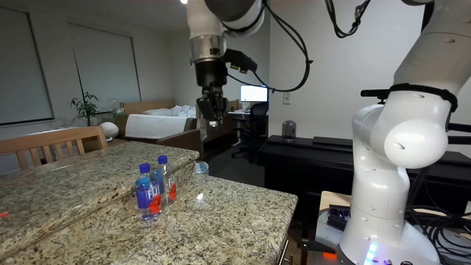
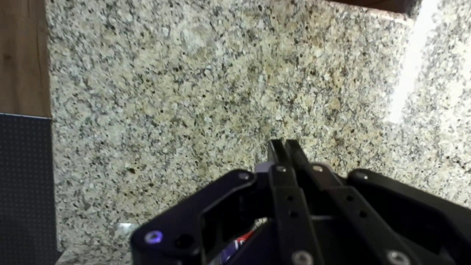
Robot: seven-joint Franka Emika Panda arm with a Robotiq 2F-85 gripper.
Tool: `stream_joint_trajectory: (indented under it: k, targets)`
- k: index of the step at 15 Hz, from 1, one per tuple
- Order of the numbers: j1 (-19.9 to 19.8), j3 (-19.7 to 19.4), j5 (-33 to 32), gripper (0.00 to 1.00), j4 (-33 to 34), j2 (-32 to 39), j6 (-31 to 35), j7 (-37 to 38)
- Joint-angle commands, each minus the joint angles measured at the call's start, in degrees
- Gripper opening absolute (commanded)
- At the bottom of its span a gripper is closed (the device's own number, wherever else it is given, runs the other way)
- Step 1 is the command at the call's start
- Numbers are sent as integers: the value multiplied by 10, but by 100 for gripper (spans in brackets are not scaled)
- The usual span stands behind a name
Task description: Move the bottles to the right
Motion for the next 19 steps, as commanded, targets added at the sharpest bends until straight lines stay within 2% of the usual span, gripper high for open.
stream_joint_trajectory:
  k: [1,2,3,7,13,14,17,19]
  targets:
    - [-21,-12,3,7,-58,-95,-33,-36]
    - [-23,-15,5,18,-65,-111,-39,-38]
    - [-24,-21,9,33,-66,-120,-52,-47]
    - [-26,-32,12,55,-78,-156,-75,-61]
    - [-25,-45,33,95,-81,-175,-109,-68]
    - [-33,-30,20,77,-69,-158,-97,-49]
    - [-33,-33,28,94,-69,-162,-102,-53]
    - [-33,-33,28,95,-70,-162,-102,-53]
